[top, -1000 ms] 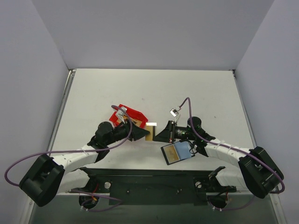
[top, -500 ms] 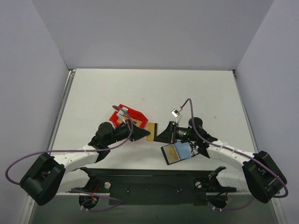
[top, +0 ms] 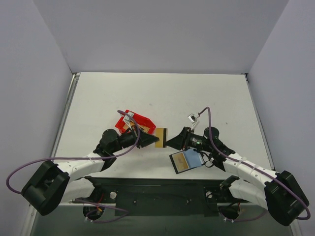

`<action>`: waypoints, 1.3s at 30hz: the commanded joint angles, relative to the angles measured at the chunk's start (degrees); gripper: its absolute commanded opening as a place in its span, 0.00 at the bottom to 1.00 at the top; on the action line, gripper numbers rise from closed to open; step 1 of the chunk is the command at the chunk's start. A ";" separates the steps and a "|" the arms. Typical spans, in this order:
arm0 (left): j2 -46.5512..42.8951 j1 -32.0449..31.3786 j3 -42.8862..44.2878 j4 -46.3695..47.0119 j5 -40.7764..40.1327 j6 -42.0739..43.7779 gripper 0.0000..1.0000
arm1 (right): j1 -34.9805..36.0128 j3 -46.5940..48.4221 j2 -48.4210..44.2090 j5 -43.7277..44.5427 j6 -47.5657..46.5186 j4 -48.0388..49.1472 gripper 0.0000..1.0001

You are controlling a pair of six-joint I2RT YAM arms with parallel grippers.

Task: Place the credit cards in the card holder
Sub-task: Pick up the credit card at the corner of the board.

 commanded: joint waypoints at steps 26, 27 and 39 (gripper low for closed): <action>3.58 -1.42 0.75 9.22 4.03 -2.87 0.00 | -0.55 -1.56 2.50 -0.17 4.97 17.13 0.23; 3.49 -1.42 0.66 9.13 4.03 -2.87 0.00 | -0.56 -1.47 2.67 -0.26 5.06 17.05 0.23; 3.13 -1.42 0.48 8.43 3.15 -2.70 0.00 | -0.56 -1.30 2.94 -0.87 5.23 16.87 0.18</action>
